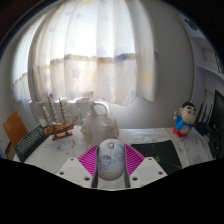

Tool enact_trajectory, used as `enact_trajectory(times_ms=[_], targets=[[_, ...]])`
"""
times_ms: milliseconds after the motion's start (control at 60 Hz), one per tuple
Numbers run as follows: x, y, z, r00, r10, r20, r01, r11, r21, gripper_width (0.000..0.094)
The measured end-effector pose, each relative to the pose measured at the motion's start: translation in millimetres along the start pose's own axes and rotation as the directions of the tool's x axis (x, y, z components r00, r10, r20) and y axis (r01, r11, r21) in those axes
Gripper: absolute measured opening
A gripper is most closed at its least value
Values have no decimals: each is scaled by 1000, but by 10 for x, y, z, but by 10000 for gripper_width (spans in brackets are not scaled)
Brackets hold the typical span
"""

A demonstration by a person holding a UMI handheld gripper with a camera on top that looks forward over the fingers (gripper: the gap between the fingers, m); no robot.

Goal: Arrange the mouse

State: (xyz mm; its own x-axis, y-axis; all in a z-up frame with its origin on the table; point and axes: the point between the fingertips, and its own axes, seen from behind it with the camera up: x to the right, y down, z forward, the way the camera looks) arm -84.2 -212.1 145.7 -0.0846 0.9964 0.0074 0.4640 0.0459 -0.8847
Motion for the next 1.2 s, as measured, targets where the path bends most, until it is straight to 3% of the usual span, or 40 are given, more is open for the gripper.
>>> enact_trajectory(times_ms=[167, 483, 600, 633, 683, 717, 967, 1200], targets=[[1244, -64, 429, 996, -4, -88, 4, 1000, 6, 358], [2070, 1069, 1313, 997, 14, -71, -25, 988, -153, 404], [2070, 1158, 1326, 998, 49, -40, -55, 984, -171, 533], [2052, 1157, 1296, 998, 52, -28, -56, 981, -186, 638], [2068, 1108, 1211, 998, 52, -35, -58, 979, -197, 872], [2076, 1035, 1114, 998, 49, -42, -56, 979, -196, 821], [1694, 510, -353, 997, 54, -60, -65, 977, -205, 852], [1160, 524, -1659, 996, 54, -68, -70, 962, -264, 850]])
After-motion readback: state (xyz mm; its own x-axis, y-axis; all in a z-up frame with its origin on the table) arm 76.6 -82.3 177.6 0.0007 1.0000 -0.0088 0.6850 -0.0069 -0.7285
